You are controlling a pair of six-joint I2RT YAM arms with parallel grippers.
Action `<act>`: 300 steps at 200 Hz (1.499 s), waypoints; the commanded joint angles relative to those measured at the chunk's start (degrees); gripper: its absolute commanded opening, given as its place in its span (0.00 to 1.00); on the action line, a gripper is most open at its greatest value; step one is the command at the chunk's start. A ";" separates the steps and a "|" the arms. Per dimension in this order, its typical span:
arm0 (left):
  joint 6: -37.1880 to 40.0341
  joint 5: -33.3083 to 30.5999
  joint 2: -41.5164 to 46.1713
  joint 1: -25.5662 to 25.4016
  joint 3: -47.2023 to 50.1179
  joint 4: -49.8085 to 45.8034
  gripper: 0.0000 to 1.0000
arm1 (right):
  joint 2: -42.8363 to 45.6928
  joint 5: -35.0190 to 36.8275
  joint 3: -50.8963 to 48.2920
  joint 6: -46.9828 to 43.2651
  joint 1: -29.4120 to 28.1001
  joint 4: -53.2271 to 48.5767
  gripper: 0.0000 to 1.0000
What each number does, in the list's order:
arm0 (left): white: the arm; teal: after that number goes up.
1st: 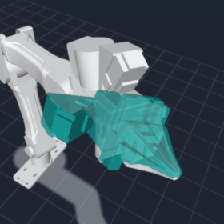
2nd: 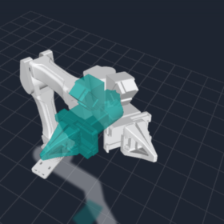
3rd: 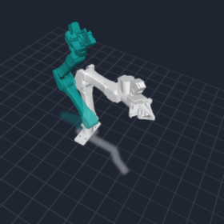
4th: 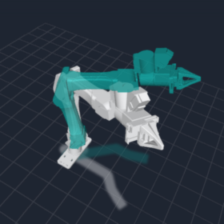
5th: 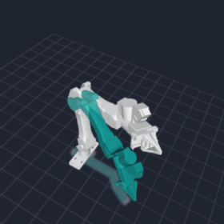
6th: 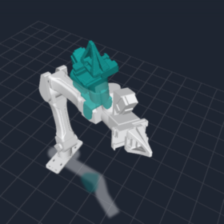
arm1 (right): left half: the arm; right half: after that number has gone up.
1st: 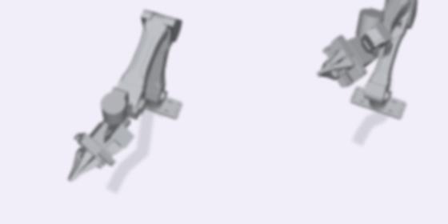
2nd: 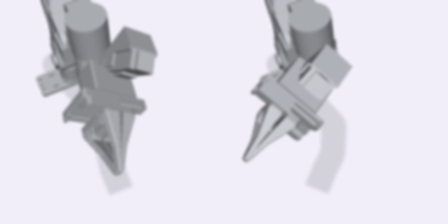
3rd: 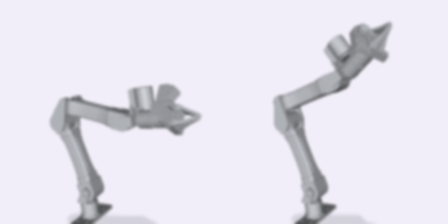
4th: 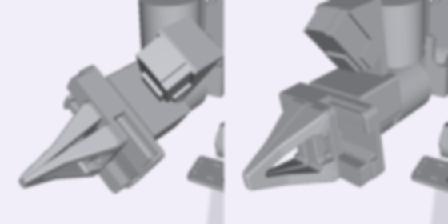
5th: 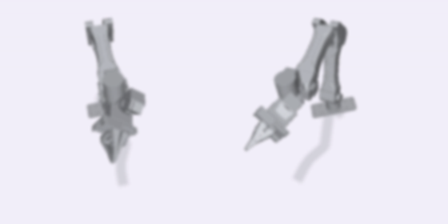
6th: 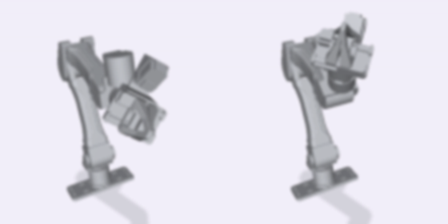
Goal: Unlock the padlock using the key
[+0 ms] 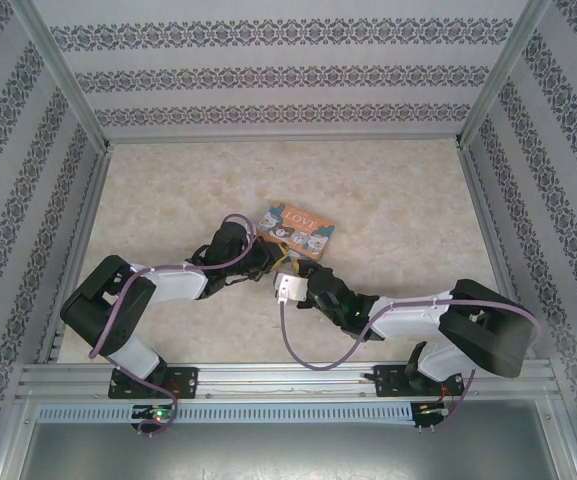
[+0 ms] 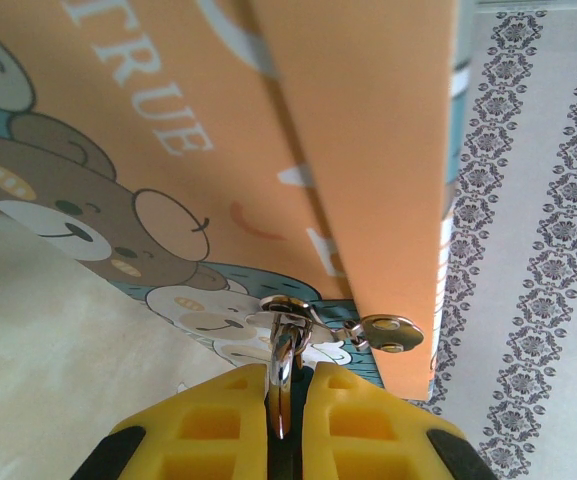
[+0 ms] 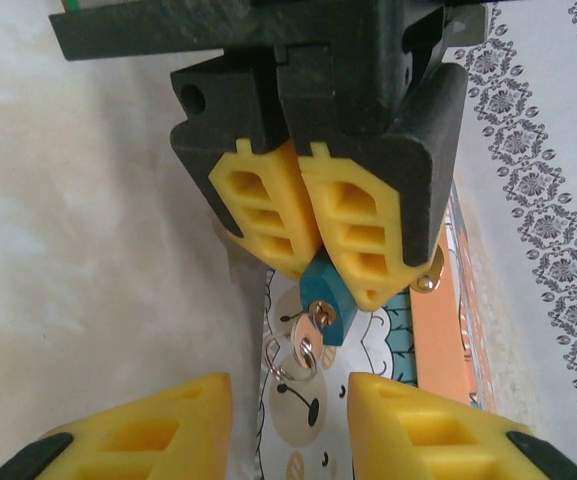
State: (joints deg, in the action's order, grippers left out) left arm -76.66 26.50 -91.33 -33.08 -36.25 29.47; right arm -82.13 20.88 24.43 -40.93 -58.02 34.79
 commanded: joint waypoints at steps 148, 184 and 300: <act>-2.00 2.06 0.22 -0.93 -0.84 3.90 0.04 | -8.21 4.19 2.24 -1.08 -0.52 10.73 0.17; -2.09 2.11 0.23 -0.93 -1.00 3.78 0.03 | -8.92 4.71 2.43 -0.94 -0.52 12.05 0.12; -2.26 2.10 0.71 -1.02 -0.51 3.89 0.03 | -8.69 5.70 2.51 2.65 -0.51 13.38 0.00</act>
State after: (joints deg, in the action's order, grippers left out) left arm -78.17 26.02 -91.37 -33.01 -36.25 29.63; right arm -90.54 24.86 25.67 -41.01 -58.02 45.78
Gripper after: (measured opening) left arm 0.100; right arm 0.047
